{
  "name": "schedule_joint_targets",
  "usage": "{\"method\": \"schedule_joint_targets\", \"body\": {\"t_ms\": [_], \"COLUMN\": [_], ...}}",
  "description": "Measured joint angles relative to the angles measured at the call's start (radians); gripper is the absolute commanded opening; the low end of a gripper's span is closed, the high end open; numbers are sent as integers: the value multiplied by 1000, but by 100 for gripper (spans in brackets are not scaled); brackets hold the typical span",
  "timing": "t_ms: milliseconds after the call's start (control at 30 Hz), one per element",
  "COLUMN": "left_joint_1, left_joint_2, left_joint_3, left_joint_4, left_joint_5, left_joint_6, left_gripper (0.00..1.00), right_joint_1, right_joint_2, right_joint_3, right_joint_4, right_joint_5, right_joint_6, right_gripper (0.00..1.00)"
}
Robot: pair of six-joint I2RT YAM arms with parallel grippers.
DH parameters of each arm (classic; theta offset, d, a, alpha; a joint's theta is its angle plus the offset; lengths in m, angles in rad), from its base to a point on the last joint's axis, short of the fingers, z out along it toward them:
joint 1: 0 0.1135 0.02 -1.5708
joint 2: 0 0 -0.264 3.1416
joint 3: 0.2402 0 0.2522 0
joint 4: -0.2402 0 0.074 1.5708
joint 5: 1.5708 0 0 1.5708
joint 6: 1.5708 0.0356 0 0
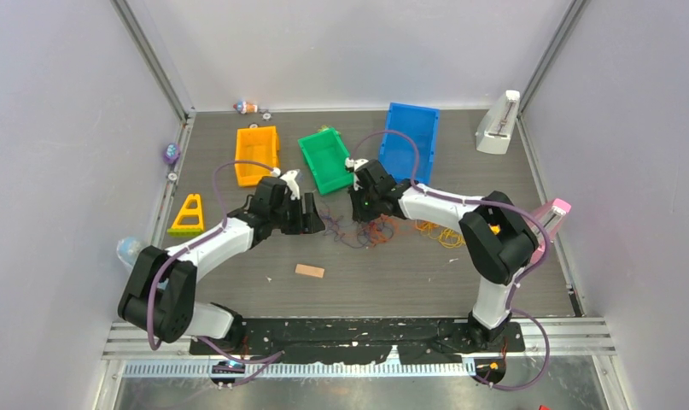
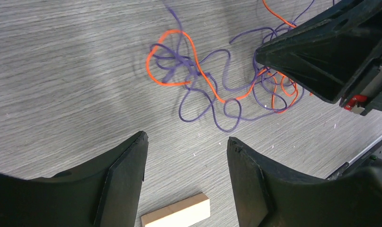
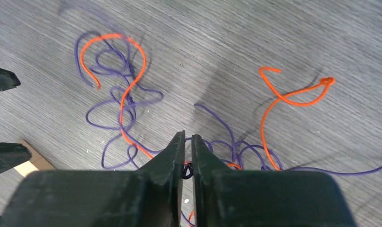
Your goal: Untangle the cables
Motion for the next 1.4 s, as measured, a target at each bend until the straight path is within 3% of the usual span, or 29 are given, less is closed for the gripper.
{"method": "schedule_joint_targets", "body": {"t_ms": [267,633,1000,1400], "left_joint_1": [-11,-80,-125,-165], "left_joint_2": [-60,-333,-286,-285], "left_joint_3": [0,0,13,16], "left_joint_4": [-5,117,271,407], "left_joint_5": [-3,33,60,-48], "left_joint_6": [56,160,163,135], "left_gripper": [59,79,84,84], "right_joint_1": [0,0,0,0], "right_joint_2": [-112,-410,-455,-455], "right_joint_3": [2,228,289,288], "right_joint_4": [-52,-155,-212,-208], "right_joint_5": [-26,-74,-128,-190], "right_joint_6": [27,34,63,110], "right_gripper": [5,5,5,5]}}
